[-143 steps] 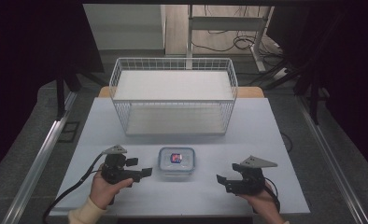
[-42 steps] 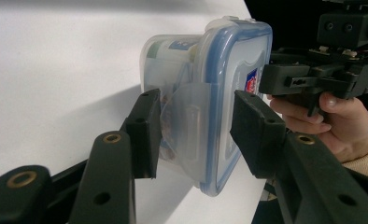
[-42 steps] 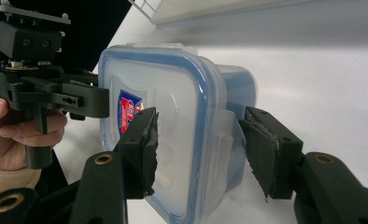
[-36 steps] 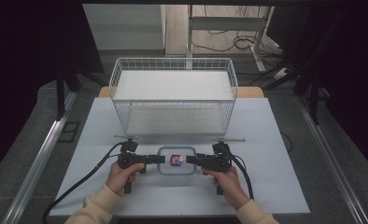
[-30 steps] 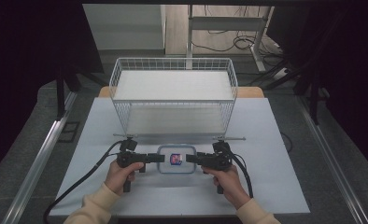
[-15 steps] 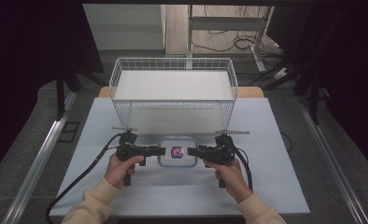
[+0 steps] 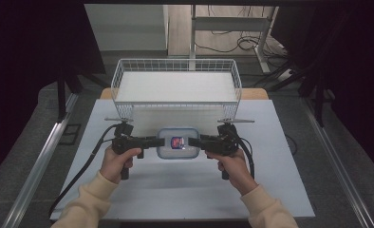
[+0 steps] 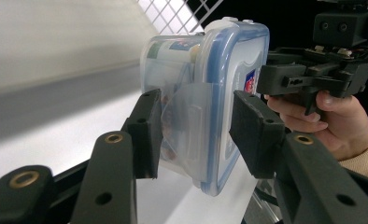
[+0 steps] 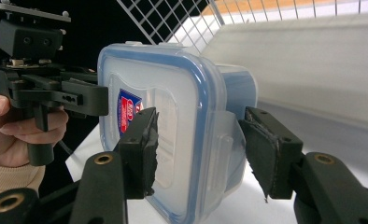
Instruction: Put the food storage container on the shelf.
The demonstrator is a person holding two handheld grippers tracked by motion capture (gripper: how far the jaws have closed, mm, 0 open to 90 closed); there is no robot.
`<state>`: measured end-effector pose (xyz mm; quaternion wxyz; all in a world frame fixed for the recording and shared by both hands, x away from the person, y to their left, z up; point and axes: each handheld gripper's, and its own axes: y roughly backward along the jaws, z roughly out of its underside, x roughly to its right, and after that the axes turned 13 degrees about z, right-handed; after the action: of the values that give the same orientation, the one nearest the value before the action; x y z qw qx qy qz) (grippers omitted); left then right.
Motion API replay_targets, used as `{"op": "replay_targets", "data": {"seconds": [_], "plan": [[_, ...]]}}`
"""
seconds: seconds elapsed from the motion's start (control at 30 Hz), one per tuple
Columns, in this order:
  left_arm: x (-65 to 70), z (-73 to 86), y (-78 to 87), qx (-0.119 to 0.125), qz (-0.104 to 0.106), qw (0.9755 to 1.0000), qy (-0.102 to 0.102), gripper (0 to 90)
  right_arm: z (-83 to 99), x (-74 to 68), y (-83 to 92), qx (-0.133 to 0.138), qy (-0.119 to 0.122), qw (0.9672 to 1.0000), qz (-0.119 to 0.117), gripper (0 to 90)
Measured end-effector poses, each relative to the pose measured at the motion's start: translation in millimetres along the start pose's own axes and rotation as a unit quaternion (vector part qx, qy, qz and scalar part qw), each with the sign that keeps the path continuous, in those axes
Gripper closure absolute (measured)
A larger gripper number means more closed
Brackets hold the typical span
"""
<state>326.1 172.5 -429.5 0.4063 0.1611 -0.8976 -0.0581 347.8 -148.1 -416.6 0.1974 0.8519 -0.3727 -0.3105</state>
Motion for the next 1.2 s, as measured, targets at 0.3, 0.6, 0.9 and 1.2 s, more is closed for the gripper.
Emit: {"op": "replay_targets", "data": {"seconds": [0.3,0.6,0.9,1.2], "plan": [[11.3,-19.0,6.0,0.012,0.003,0.9998,-0.015,54.4,-21.6,-7.3,9.1,0.016,0.017,0.9997,0.001,46.5],[21.6,-38.7,12.4,0.026,0.003,0.9992,-0.031,54.5,-46.4,-14.2,17.2,0.028,0.032,0.9991,-0.001,46.9],[28.7,-54.8,18.4,0.033,-0.004,0.9985,-0.044,54.4,-66.3,-18.6,18.8,0.037,0.044,0.9983,-0.005,46.9],[31.9,-73.8,19.8,0.044,-0.002,0.9975,-0.055,54.6,-84.2,-18.3,21.7,0.047,0.046,0.9978,-0.009,47.2]]}}
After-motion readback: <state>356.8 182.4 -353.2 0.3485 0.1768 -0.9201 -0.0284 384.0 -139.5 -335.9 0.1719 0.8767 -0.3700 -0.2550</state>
